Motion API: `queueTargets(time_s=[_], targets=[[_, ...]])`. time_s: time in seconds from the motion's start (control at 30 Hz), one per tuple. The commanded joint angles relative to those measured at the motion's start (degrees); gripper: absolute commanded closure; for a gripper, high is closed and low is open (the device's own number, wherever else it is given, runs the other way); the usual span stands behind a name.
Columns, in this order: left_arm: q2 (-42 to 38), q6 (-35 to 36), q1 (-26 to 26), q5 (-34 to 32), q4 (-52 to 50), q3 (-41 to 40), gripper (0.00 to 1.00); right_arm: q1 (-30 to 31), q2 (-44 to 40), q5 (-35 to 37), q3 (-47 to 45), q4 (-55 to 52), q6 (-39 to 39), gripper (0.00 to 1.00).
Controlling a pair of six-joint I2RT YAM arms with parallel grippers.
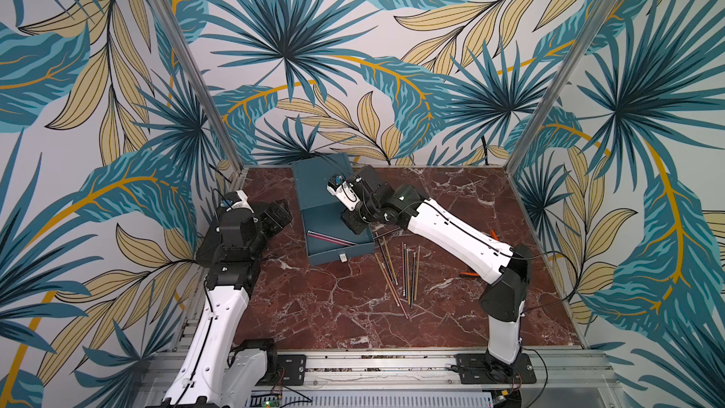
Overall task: Please place the pencils in the drawer according to their color
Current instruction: Place the pencil in the drawer, then pick up the pencil from the center of the board.
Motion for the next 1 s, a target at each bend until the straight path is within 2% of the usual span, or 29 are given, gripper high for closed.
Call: queueTargets(time_s=[0.0, 0.17, 0.37, 0.67, 0.97], targets=[[-1.0, 0.7, 1.0, -0.4, -0.1, -0.2, 0.0, 0.3, -3.1, 4.3, 0.9, -0.8, 4.8, 0.69], [-0.9, 0.6, 1.0, -0.3, 0.1, -0.1, 0.0, 0.3, -7.3, 12.0, -2.0, -1.1, 10.5, 0.68], [-0.7, 0.7, 1.0, -0.4, 0.3, -0.1, 0.0, -0.6, -13.6, 19.9, -9.9, -3.2, 18.5, 0.66], [-0.2, 0.6, 1.0, -0.5, 0.5, -0.2, 0.0, -2.7, -19.8, 18.8, -25.7, -5.3, 31.5, 0.66], [0.0, 0.6, 1.0, -0.7, 0.5, -0.8, 0.0, -6.4, -16.9, 12.6, -36.0, -5.6, 40.2, 0.67]])
